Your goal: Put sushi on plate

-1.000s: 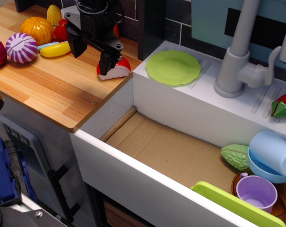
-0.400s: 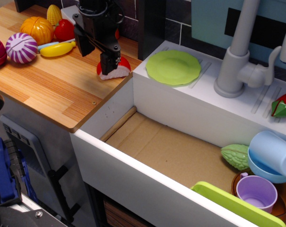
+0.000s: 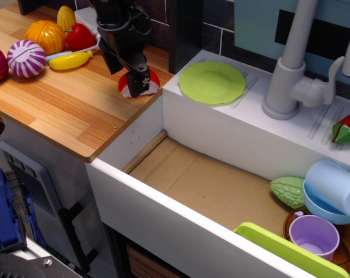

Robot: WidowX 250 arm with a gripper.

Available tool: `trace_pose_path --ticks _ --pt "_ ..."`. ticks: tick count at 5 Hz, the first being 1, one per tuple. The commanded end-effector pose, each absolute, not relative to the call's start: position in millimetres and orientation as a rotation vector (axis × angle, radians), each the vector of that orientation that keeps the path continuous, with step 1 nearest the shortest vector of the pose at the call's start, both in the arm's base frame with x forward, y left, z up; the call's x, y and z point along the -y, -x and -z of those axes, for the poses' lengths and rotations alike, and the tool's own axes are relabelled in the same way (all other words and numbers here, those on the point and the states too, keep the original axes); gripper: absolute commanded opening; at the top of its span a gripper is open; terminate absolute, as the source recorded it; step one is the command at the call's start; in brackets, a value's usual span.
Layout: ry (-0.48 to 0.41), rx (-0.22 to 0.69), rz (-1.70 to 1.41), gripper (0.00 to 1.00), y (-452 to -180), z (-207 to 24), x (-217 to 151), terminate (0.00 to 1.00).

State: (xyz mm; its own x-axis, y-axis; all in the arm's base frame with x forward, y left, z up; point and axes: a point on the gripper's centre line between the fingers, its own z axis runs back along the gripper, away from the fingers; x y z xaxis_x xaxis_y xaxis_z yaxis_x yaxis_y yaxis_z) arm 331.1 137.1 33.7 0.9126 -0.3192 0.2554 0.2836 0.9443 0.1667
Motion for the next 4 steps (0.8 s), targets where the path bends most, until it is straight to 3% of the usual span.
trace_pose_path --ticks 1,2,3,4 --pt "-0.126 0.348 0.329 1.00 -348 -38 -147 0.00" --pt "-0.087 0.365 0.310 1.00 -354 -28 -153 0.00" --pt "-0.066 0.358 0.270 0.00 -358 -22 -150 0.00" --pt "-0.107 0.336 0.244 0.00 -359 -37 -137 0.00"
